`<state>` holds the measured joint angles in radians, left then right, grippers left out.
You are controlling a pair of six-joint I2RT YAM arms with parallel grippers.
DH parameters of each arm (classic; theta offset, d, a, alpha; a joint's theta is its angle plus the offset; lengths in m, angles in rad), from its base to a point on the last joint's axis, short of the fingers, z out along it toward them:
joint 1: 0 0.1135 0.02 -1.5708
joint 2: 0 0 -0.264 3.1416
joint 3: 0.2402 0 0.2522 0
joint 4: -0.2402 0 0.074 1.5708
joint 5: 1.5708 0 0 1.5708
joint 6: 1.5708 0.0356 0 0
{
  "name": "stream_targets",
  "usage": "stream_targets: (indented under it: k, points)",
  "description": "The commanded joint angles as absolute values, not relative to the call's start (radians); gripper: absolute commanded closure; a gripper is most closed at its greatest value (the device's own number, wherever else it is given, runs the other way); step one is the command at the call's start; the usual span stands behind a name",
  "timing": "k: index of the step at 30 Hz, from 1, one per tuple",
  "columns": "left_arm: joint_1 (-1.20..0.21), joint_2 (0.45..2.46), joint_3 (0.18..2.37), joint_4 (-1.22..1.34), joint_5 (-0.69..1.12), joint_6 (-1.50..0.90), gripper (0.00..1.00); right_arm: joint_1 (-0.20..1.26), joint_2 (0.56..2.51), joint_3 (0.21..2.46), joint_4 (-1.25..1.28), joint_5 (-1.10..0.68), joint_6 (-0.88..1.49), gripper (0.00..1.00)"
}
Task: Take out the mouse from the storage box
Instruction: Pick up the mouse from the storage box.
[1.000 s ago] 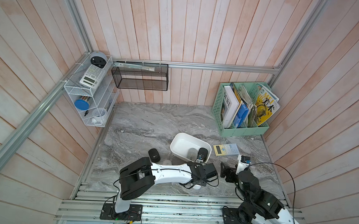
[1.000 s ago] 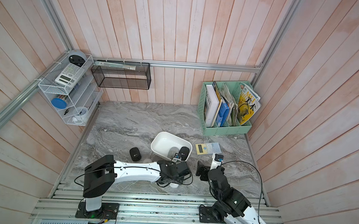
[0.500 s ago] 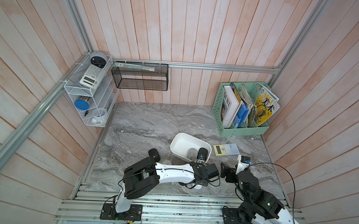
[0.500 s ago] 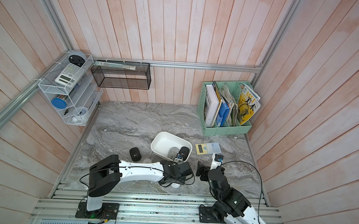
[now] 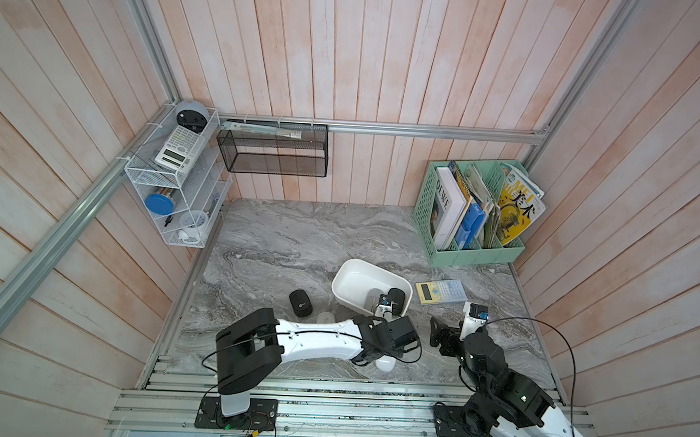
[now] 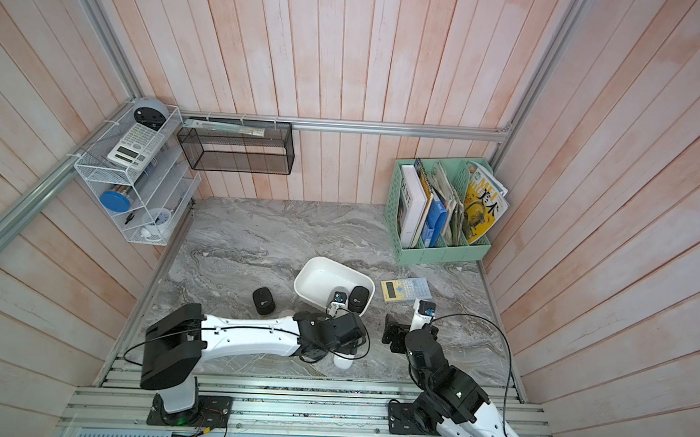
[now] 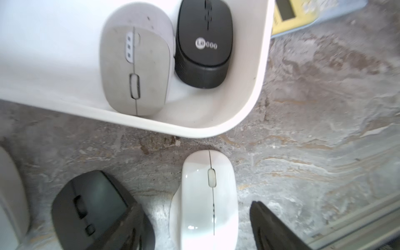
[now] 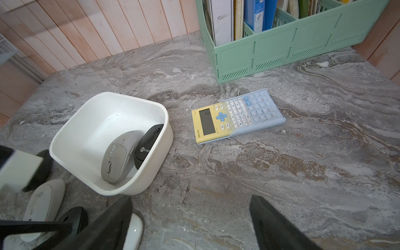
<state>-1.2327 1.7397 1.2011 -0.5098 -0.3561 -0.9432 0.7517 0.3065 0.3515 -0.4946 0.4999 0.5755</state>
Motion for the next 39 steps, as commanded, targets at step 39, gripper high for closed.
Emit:
stream_targets:
  k: [39]
  points:
    - [-0.996,0.465,0.463,-0.550,-0.835,-0.593,0.00,0.882,1.549,1.001,-0.356,0.403,0.691,0.07]
